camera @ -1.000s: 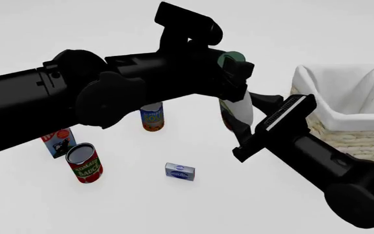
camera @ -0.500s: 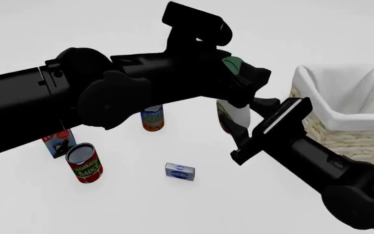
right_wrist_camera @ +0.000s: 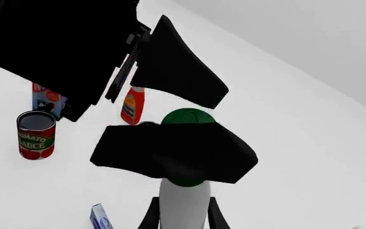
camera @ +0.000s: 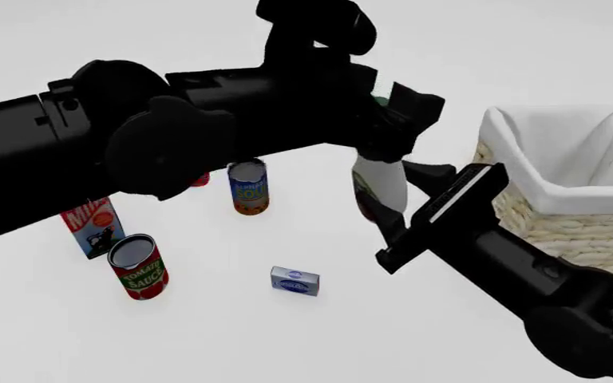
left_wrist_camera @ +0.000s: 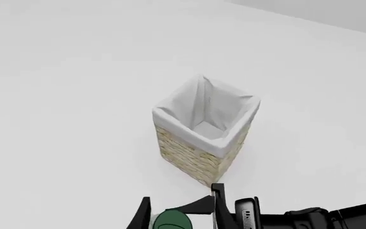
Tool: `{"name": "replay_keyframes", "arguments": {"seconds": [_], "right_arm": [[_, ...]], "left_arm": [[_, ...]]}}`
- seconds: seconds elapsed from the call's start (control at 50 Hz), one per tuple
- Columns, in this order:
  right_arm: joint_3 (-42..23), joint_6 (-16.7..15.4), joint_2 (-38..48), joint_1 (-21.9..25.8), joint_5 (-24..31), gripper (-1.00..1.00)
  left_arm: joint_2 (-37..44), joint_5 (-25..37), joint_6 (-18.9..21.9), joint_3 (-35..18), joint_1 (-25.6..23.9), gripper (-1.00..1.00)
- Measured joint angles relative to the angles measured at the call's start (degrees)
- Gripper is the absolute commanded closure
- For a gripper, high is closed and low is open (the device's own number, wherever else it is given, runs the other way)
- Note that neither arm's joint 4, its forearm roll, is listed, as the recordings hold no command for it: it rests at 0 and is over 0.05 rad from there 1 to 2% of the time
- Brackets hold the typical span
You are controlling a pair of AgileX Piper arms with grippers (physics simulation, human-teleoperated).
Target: Pick the salad dressing and place it in the basket.
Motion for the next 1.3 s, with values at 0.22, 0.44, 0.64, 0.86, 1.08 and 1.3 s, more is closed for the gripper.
{"name": "replay_keyframes", "arguments": {"seconds": [0.22, 0.44, 0.64, 0.86, 1.08, 1.3], "right_arm": [[0.26, 0.03, 0.17, 0.35, -0.15, 1.0], [0.48, 0.05, 0.3, 0.51, -0.43, 1.0], [0.55, 0.14, 0.54, 0.66, -0.77, 1.0], [0.63, 0.21, 0.38, 0.69, -0.82, 1.0], [0.98, 0.23, -0.4, 0.52, -0.7, 1.0], [1.75, 0.52, -1.07, 0.15, -1.13, 1.0]], "left_arm": [[-1.12, 1.37, 0.88, -2.04, 0.25, -1.0], [-3.7, 2.3, 1.35, -3.05, 0.28, -1.0], [-8.8, 2.75, 0.96, -3.23, 0.98, -1.0], [-16.68, 2.04, 0.39, -1.05, 3.32, -1.0], [-24.97, -2.09, 1.14, 6.86, 8.35, -1.0], [-32.75, -7.68, 2.54, 17.33, 14.87, -1.0]]}}
